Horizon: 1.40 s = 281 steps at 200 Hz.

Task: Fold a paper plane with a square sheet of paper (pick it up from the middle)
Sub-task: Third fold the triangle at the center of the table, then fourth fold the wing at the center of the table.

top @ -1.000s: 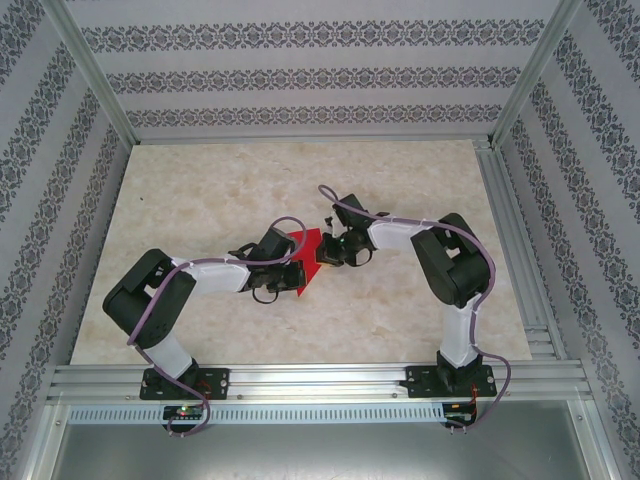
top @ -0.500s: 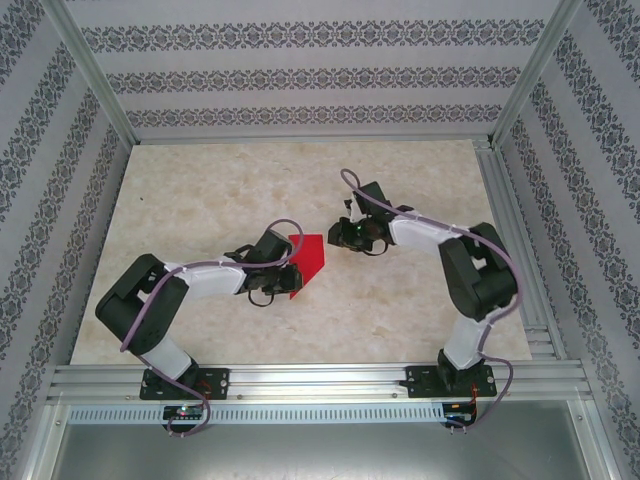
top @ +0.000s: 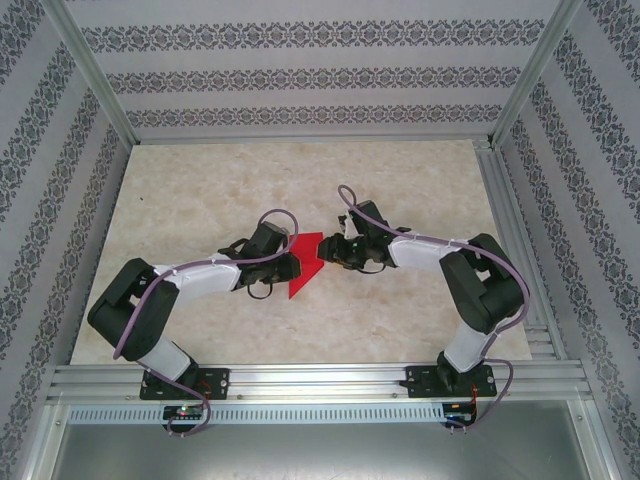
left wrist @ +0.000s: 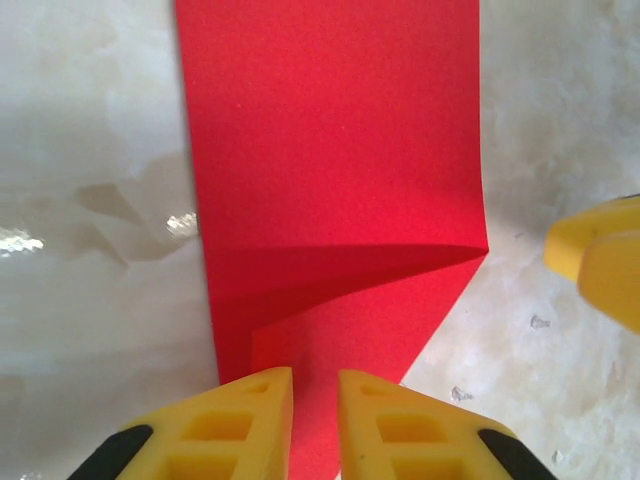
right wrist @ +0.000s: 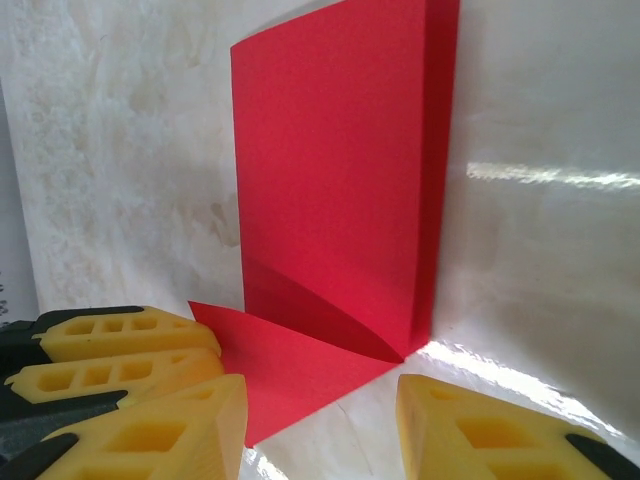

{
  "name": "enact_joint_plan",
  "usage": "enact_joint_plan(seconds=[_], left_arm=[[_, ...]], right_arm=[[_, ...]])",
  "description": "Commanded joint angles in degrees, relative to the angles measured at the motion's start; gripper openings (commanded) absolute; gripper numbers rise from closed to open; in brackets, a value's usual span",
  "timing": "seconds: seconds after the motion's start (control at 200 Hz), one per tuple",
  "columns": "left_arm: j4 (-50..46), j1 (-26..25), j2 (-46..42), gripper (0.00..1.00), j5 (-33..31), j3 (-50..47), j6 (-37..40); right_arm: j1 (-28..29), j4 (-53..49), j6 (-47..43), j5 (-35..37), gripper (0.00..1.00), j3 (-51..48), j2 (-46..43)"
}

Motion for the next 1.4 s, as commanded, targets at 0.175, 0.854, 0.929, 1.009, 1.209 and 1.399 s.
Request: enact_joint_plan(seconds=[0.175,0.854,0.929,1.009,1.209,1.399], left_arm=[[1.04,1.51,3.26,0.14,-3.36,1.21,-1.2],[0.49,2.29,5.6,0.13,-2.24,1.66,-1.07],[0.44,2.32,5.54,0.13,-2.19,1.73,-0.97],[0.24,2.36,5.43,0.13,-2.24,1.82,-0.84],[-1.38,2.5,3.59,0.16,-2.67,2.59,0.32],[-3.43,2.5,-0.98,0.3,-3.12,3.66,3.33]], right_arm=[[0.99,3.52,4.2,-0.48,0.44,0.65,3.49],[3.01,6.56,6.19,-4.18,0.37,3.21,7.54],[3.04,8.25,7.35,-4.93,0.33,2.83,8.14],[3.14,8.78,7.98,-4.96,0.28,2.64,8.55],[3.01,8.19,9.09,-2.58,0.04,1.59,6.77],[2.44,3.24,8.85,4.4,0.0,-0.13,-0.59]])
